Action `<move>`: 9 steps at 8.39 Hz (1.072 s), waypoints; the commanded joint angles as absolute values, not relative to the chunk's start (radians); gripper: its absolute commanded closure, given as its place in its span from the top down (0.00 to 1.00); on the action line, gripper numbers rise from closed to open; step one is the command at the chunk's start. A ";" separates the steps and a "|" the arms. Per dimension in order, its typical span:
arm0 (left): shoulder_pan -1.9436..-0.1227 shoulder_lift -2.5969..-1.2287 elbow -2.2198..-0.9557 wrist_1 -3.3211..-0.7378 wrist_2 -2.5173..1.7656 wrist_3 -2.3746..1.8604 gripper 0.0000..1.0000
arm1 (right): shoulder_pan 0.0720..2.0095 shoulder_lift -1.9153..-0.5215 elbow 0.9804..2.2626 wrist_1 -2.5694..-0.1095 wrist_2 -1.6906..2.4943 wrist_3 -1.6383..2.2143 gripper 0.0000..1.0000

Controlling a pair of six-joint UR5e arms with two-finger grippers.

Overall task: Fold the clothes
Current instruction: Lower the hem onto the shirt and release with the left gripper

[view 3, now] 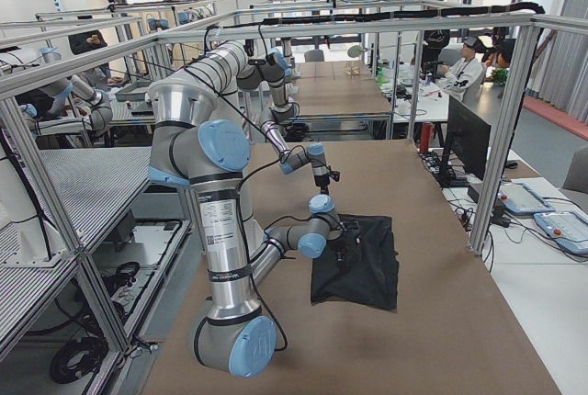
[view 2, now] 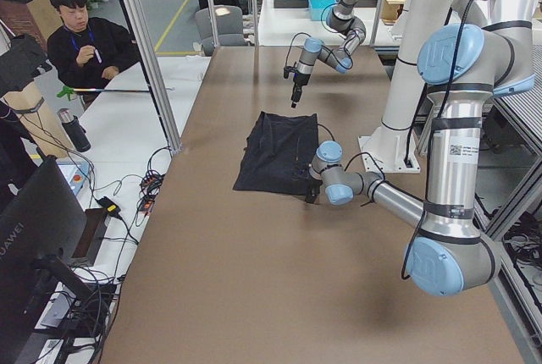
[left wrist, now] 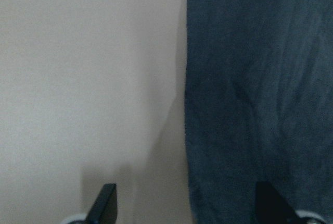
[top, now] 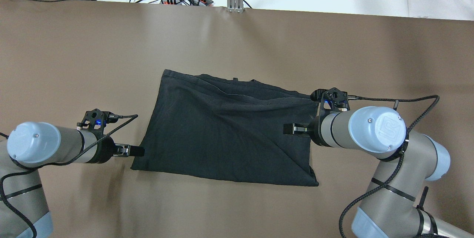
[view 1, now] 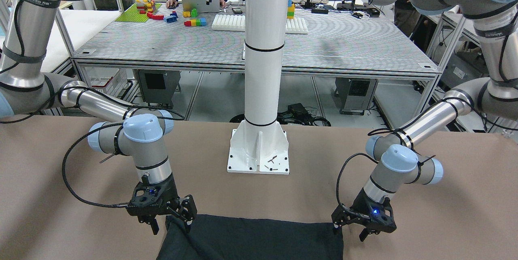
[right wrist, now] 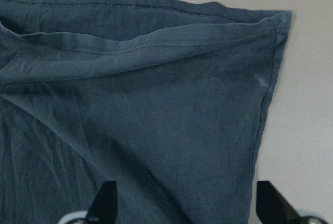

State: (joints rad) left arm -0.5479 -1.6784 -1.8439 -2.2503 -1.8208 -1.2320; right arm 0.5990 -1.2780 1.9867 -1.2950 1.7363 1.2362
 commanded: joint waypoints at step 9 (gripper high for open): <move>-0.466 -1.686 -1.852 -2.287 -1.733 -1.349 0.00 | 0.583 -1.275 1.987 -1.295 1.730 1.235 0.94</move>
